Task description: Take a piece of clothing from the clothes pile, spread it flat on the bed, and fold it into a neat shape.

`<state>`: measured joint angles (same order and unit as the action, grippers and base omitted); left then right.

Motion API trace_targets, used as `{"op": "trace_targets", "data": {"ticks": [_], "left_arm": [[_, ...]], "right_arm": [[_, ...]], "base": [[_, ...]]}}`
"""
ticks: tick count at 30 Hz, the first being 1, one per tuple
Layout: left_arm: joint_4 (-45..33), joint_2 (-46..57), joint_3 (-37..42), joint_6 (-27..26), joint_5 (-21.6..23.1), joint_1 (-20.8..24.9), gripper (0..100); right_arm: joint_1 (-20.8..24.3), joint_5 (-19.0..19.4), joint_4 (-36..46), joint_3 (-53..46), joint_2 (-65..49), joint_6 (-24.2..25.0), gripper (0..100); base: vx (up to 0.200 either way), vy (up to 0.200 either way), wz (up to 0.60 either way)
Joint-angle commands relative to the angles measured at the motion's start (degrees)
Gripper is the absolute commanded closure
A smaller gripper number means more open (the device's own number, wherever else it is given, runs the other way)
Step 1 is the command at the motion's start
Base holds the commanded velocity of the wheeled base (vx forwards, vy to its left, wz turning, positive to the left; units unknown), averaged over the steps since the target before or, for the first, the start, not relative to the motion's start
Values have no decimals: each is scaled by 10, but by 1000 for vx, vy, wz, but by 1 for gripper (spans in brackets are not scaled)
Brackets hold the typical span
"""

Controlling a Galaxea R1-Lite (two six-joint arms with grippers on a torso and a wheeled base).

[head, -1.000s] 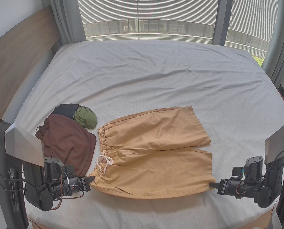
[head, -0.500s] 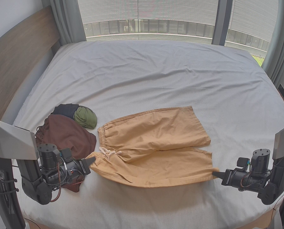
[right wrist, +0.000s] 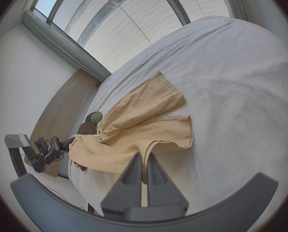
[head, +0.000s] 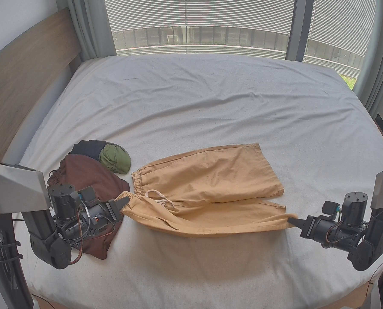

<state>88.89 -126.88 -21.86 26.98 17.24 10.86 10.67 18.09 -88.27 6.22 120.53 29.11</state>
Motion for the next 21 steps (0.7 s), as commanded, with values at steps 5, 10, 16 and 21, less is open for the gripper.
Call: {"op": "trace_targets", "data": {"ticks": [5,10,16,21], "left_arm": [[1,-1,-13,16,-19,7,100],[1,-1,-28,42,-34,13,100],[1,-2,-37,56,-34,14,100],[1,-1,-45,91,-34,15,100]], "right_arm": [[-8,13,6,49,-6,10,100],[-13,13,7,72,-6,10,100],[-18,15,7,98,-6,11,100],[-26,15,8,120,-7,11,100]], "base": [[0,0,0],[0,0,0],[0,0,0],[0,0,0]]}}
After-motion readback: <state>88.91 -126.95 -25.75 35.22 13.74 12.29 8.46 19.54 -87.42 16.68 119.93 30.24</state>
